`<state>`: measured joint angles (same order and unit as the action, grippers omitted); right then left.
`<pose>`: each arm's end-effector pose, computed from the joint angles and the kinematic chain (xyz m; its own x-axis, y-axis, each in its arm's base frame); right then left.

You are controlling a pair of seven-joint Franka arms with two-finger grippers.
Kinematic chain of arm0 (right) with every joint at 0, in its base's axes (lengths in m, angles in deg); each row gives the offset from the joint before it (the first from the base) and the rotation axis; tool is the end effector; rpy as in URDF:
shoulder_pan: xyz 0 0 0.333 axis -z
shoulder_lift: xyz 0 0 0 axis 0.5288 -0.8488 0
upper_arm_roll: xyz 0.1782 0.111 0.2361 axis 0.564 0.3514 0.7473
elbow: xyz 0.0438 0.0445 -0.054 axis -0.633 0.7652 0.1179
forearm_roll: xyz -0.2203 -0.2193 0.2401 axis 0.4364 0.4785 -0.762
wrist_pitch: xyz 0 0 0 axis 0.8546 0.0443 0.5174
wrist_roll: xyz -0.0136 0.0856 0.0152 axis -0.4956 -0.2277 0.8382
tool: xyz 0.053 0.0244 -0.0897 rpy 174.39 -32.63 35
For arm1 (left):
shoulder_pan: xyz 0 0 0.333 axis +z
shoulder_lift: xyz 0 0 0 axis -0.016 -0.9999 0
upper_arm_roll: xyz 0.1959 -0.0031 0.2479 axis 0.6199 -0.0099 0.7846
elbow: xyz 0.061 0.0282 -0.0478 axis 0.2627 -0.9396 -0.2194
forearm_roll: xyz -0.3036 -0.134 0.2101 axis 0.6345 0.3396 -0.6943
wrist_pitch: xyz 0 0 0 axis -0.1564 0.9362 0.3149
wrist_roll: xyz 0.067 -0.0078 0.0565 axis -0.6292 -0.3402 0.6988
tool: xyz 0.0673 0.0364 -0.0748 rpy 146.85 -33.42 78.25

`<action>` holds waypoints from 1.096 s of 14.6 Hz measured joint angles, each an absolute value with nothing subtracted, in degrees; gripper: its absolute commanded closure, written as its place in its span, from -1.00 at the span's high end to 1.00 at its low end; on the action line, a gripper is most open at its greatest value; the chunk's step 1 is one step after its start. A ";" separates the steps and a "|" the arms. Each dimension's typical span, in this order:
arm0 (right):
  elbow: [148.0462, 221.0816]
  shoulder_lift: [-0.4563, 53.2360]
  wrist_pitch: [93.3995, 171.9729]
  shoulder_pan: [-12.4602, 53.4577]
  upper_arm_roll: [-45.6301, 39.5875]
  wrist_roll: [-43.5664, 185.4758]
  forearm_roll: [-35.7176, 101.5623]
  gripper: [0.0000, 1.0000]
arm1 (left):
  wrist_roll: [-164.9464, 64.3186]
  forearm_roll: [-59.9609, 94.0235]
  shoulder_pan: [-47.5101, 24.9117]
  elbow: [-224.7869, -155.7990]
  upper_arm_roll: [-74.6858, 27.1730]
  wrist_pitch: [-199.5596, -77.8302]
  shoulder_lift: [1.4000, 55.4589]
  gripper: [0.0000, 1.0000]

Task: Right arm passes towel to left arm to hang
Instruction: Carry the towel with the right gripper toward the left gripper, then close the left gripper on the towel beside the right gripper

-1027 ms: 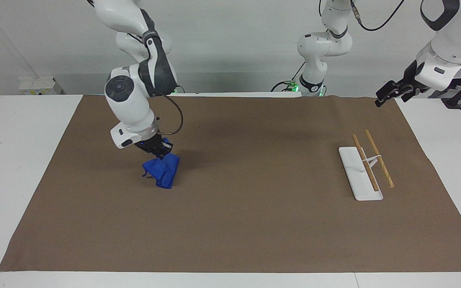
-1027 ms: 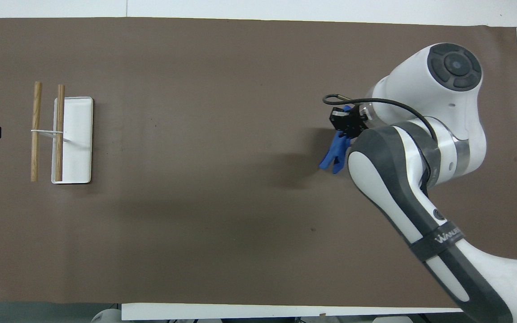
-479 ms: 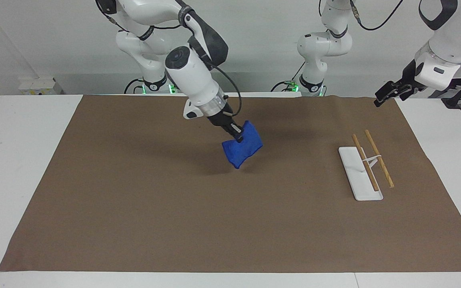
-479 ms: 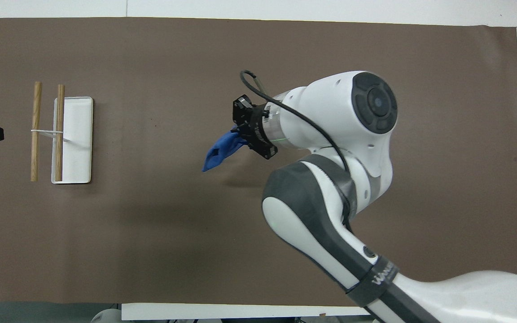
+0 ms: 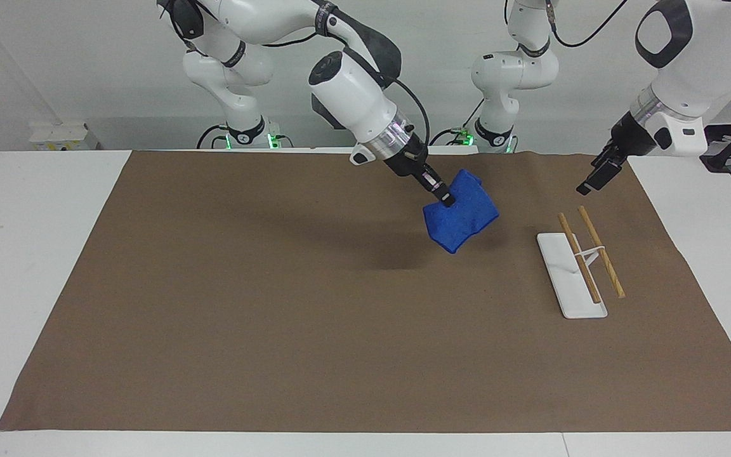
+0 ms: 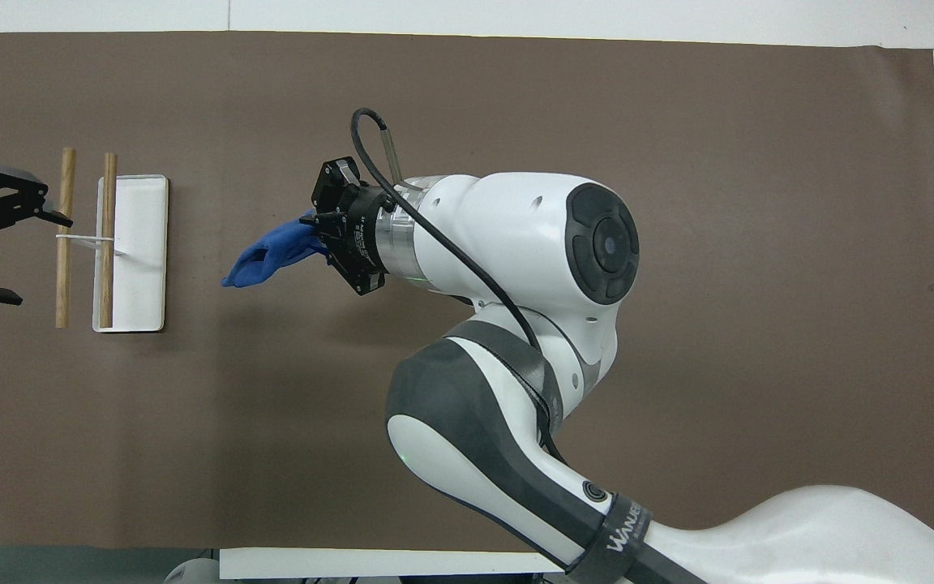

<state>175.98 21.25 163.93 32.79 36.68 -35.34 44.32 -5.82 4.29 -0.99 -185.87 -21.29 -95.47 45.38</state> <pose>0.5314 0.4334 0.5342 0.3795 -0.6989 -0.6062 -0.9003 -0.1280 -0.4161 0.5164 -0.0440 0.5783 0.5115 0.8336 -0.2086 0.8577 -0.5099 0.0652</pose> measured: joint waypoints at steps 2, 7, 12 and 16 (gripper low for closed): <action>174.25 21.17 164.20 32.80 37.40 -35.93 41.44 -1.00 | 8.47 6.19 -1.10 -187.65 -21.40 -99.82 45.91 1.00; 173.41 20.74 166.96 32.12 38.62 -39.36 40.61 -1.00 | 31.84 8.89 -4.41 -188.77 -21.93 -104.58 45.93 1.00; 173.40 19.73 169.83 31.40 39.11 -40.35 40.60 -1.00 | 35.58 8.95 -8.50 -188.80 -22.18 -100.03 46.16 1.00; 173.40 19.42 170.50 30.76 39.14 -40.56 40.59 -1.00 | 36.61 8.99 -9.27 -188.83 -22.23 -97.24 46.81 1.00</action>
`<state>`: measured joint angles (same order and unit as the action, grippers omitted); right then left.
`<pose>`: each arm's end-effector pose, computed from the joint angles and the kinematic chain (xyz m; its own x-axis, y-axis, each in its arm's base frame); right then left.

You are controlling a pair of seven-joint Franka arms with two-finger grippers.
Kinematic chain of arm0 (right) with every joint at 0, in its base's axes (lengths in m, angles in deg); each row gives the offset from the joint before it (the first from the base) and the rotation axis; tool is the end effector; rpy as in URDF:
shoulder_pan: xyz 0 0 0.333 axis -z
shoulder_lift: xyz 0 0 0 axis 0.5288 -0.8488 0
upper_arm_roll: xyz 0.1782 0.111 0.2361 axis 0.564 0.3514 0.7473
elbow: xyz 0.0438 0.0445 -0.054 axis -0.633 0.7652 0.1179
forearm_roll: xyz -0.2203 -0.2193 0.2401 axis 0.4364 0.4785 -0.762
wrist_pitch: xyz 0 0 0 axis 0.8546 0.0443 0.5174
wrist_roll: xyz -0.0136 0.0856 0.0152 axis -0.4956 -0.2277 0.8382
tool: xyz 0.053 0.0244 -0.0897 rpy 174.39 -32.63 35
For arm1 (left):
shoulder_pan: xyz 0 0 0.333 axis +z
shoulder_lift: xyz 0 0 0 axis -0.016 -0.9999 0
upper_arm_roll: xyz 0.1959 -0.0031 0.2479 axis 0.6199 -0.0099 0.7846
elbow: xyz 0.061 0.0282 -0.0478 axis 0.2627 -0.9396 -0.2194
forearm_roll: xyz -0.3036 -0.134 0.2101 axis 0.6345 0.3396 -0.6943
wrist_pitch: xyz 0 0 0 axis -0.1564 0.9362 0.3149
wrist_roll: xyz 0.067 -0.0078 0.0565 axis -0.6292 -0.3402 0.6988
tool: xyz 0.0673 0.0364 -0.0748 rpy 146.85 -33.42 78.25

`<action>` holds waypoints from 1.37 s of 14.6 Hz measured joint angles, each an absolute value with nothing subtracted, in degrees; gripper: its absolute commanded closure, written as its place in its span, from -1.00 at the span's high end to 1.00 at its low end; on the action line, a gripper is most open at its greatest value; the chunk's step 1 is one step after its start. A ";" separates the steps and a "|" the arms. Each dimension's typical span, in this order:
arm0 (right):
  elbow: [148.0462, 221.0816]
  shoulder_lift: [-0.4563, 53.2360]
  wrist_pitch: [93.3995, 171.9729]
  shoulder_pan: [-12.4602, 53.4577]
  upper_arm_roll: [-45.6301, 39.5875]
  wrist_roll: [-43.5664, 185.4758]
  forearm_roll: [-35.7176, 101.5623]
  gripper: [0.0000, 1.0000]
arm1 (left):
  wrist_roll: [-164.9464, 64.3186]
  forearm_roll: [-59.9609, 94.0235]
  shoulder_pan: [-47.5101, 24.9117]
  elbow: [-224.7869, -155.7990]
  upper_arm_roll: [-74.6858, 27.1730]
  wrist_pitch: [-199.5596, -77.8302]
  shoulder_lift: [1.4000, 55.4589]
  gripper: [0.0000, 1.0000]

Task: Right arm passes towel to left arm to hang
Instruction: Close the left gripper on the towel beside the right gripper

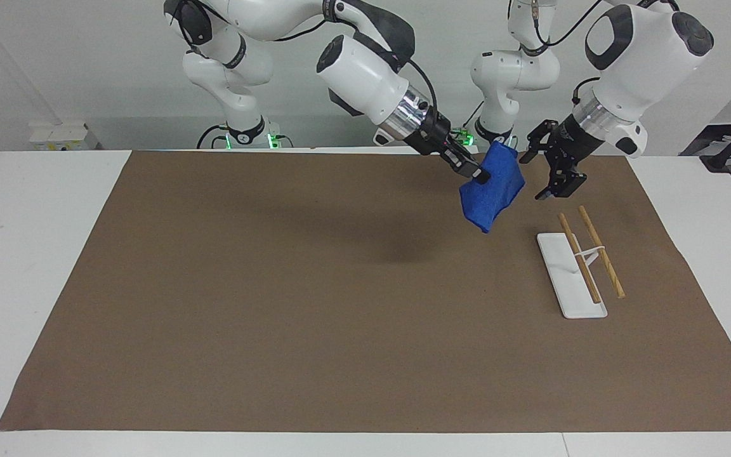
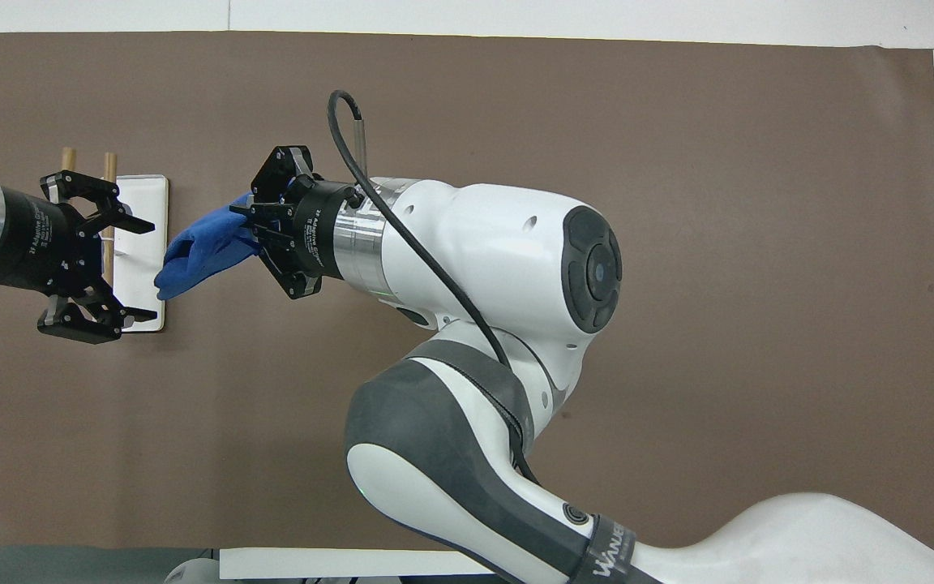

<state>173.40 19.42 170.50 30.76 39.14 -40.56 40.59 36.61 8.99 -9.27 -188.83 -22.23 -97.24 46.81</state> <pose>0.5198 0.4608 0.5589 0.2964 -0.6161 -0.7298 -0.9232 0.0110 -0.3842 0.4948 -0.1321 0.5709 -0.0673 0.9602 -0.2712 0.9934 0.0393 -0.1076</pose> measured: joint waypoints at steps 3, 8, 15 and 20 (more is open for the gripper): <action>173.40 19.37 170.61 30.76 39.14 -40.56 40.59 -1.00 | 39.05 9.52 -10.44 -188.85 -22.31 -97.38 46.88 1.00; 173.38 19.36 170.65 30.76 39.14 -40.56 40.59 -1.00 | 45.59 10.67 -11.02 -189.57 -22.37 -102.67 46.88 1.00; 173.18 19.36 170.67 30.76 39.15 -40.56 40.59 -1.00 | 47.93 13.10 -11.04 -192.36 -22.36 -111.67 47.09 0.79; 173.07 19.36 170.68 30.76 39.15 -40.56 40.59 -1.00 | 47.95 13.45 -11.12 -192.43 -22.42 -111.84 47.27 -0.27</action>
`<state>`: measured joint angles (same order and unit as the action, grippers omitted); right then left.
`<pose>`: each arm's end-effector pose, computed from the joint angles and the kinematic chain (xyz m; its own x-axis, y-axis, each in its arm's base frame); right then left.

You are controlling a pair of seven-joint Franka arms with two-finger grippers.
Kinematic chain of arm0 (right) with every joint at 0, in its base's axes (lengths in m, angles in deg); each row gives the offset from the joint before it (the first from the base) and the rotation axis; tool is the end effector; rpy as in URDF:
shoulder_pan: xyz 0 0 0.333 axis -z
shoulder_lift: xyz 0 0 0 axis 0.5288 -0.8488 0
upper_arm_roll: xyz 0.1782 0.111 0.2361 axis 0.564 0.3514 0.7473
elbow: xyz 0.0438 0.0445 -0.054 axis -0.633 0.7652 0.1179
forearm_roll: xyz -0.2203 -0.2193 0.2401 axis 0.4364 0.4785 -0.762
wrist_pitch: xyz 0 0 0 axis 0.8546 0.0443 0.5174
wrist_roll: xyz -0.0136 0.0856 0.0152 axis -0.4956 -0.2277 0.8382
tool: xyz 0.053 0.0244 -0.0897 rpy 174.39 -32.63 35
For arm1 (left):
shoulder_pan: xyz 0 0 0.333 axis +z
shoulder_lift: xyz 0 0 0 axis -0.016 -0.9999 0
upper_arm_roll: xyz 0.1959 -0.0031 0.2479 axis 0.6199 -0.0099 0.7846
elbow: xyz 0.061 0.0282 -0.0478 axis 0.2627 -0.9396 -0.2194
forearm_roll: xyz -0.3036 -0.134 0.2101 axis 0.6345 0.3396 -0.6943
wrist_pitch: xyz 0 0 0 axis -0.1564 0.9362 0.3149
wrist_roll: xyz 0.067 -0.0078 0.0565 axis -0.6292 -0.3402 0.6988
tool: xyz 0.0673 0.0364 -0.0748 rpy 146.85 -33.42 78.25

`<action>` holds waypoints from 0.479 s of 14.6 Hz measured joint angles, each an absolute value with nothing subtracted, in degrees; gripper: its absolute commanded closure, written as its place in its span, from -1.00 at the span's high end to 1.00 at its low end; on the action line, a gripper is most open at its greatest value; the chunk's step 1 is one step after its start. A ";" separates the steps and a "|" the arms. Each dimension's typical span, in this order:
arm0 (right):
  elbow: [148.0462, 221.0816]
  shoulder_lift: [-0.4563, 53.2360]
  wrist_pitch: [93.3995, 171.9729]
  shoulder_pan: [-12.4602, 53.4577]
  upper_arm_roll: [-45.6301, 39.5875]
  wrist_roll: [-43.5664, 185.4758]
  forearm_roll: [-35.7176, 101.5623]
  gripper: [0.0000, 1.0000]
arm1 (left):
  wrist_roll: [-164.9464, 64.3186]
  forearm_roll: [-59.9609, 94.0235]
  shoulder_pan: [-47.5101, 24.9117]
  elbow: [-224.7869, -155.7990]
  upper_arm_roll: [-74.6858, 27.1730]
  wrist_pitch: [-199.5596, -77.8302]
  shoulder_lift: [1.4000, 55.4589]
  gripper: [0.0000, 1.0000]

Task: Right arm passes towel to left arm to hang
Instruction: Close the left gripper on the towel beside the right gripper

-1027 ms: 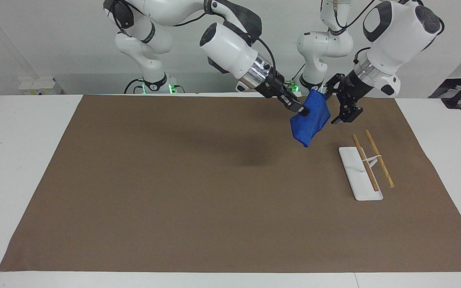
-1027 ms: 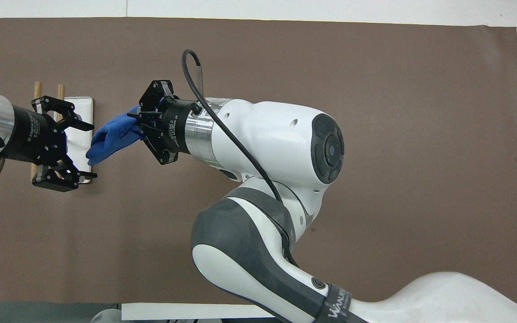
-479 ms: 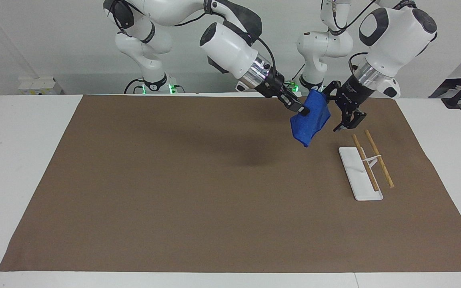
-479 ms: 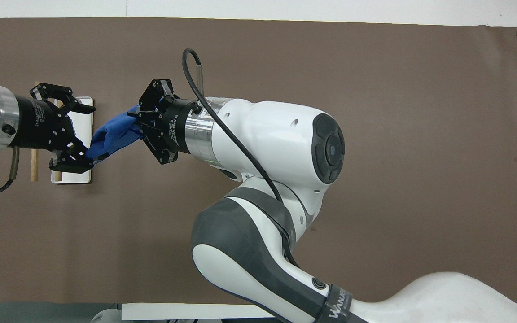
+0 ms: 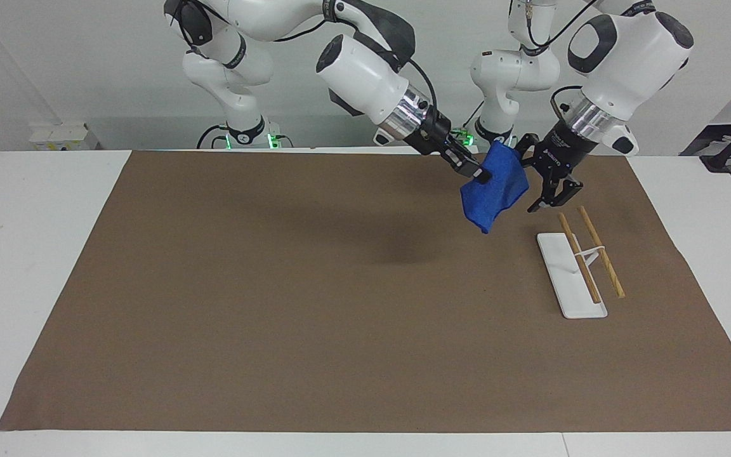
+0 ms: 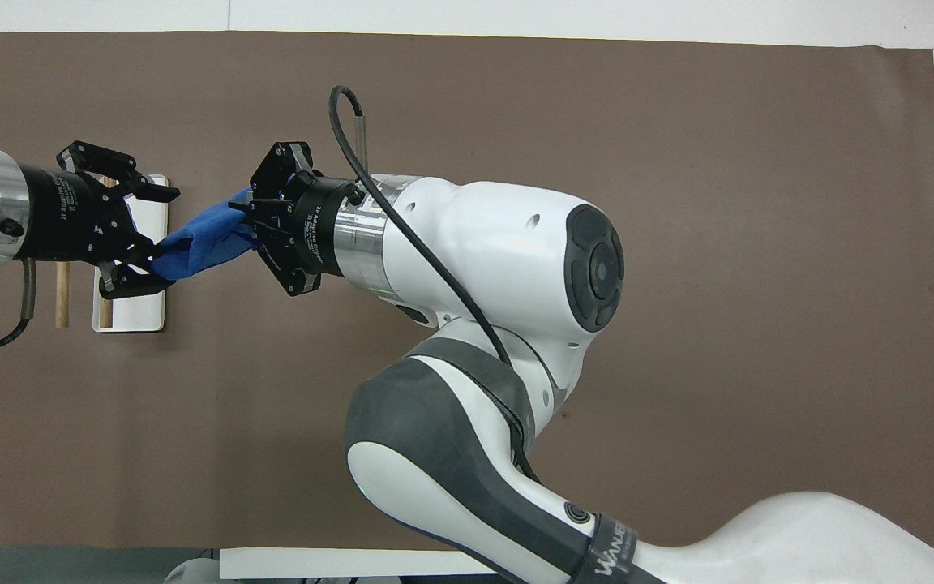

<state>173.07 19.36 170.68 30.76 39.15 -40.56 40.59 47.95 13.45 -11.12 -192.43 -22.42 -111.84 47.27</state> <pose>0.5210 0.4603 0.5616 0.2976 -0.6129 -0.7320 -0.9214 0.0164 -0.3883 0.5086 -0.1509 0.5689 -0.2647 0.8865 -0.3794 0.9604 0.2776 -0.0215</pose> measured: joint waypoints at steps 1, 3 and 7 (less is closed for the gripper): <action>173.06 19.36 170.68 30.76 39.15 -40.56 40.59 -1.00 | 47.75 13.45 -11.18 -192.46 -22.43 -111.83 47.27 -0.43; 173.06 19.36 170.68 30.76 39.15 -40.56 40.59 -1.00 | 45.61 13.45 -11.36 -192.50 -22.44 -111.72 47.28 -0.77; 173.05 19.36 170.68 30.76 39.15 -40.56 40.59 -1.00 | 41.16 13.45 -11.46 -192.59 -22.46 -110.71 47.29 -1.00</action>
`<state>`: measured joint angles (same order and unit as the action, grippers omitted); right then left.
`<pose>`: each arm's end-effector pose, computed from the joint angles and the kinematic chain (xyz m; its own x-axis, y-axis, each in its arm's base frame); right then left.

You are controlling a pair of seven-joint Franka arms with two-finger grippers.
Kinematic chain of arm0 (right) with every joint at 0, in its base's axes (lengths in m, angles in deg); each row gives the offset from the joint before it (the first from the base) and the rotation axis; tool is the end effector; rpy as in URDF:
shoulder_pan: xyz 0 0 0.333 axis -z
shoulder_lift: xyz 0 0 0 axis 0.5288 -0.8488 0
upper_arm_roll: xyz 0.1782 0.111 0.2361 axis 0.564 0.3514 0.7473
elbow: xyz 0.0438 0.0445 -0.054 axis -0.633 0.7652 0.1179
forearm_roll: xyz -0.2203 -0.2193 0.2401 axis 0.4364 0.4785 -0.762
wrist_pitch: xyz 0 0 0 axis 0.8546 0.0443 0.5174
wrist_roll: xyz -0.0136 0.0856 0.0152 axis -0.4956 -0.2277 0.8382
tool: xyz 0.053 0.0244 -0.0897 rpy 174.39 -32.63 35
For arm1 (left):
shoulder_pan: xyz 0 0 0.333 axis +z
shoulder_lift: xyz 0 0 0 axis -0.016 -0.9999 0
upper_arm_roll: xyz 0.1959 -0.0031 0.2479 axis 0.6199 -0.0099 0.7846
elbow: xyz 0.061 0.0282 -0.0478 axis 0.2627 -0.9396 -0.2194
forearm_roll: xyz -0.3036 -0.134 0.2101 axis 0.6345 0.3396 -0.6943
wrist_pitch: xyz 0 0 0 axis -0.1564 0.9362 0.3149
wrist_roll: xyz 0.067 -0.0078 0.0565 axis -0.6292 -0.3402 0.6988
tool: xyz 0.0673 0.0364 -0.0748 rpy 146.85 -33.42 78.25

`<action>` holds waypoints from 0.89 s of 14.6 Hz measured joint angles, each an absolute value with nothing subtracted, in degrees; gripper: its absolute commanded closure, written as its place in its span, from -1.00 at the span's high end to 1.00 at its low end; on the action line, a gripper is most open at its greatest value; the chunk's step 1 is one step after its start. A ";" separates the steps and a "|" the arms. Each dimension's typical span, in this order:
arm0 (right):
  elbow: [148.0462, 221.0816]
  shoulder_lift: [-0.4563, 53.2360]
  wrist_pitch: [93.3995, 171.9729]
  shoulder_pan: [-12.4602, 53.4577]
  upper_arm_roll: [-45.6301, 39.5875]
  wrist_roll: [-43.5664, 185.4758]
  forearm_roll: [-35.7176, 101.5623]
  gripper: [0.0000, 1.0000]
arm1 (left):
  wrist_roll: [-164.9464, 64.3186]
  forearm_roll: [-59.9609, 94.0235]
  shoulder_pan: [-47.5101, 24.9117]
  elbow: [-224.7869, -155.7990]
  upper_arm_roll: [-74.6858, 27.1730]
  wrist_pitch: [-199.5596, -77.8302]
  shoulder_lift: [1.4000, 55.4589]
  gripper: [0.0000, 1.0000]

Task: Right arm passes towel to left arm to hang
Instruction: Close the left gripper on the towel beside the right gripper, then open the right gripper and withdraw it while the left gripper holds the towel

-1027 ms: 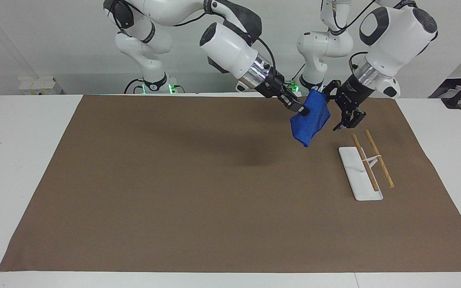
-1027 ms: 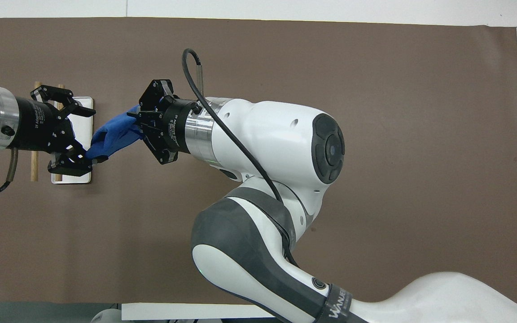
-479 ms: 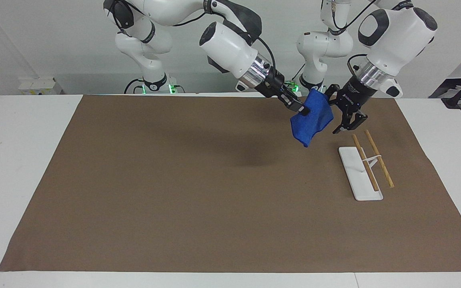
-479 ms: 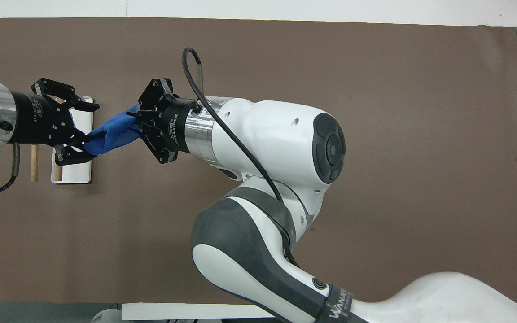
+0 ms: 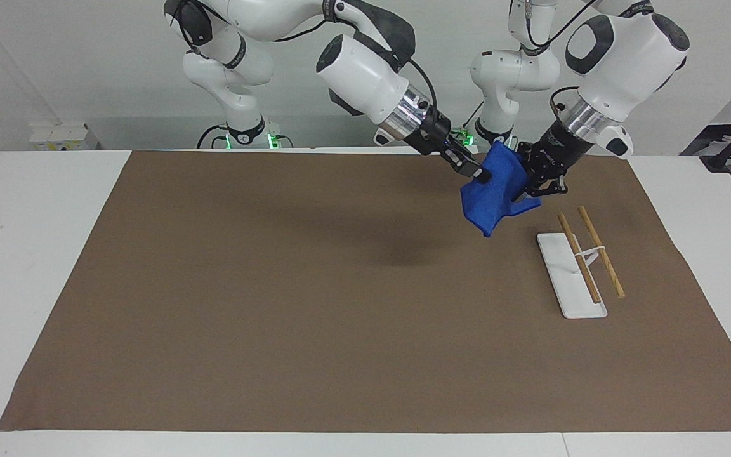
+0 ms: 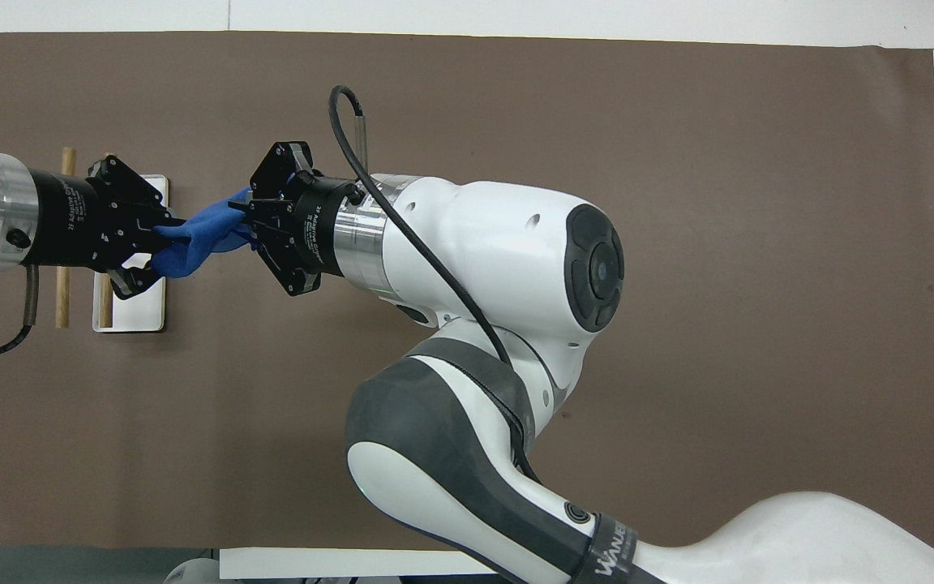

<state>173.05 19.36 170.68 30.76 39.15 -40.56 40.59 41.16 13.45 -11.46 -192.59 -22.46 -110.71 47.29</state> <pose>0.5211 0.4603 0.5618 0.2977 -0.6127 -0.7321 -0.9213 0.0165 -0.3885 0.5053 -0.1546 0.5658 -0.1446 0.9165 -0.3730 0.9875 0.1574 0.0039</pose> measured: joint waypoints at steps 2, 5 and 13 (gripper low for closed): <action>173.04 19.36 170.68 30.76 39.15 -40.56 40.59 -1.00 | 40.74 13.45 -11.47 -192.59 -22.46 -110.63 47.29 -1.00; 173.04 19.36 170.68 30.76 39.15 -40.56 40.59 -1.00 | 40.50 13.45 -11.48 -192.60 -22.46 -110.53 47.30 -1.00; 173.01 19.37 170.67 30.76 39.16 -40.20 40.62 1.00 | 38.35 13.42 -11.48 -192.57 -22.46 -110.38 47.37 -0.99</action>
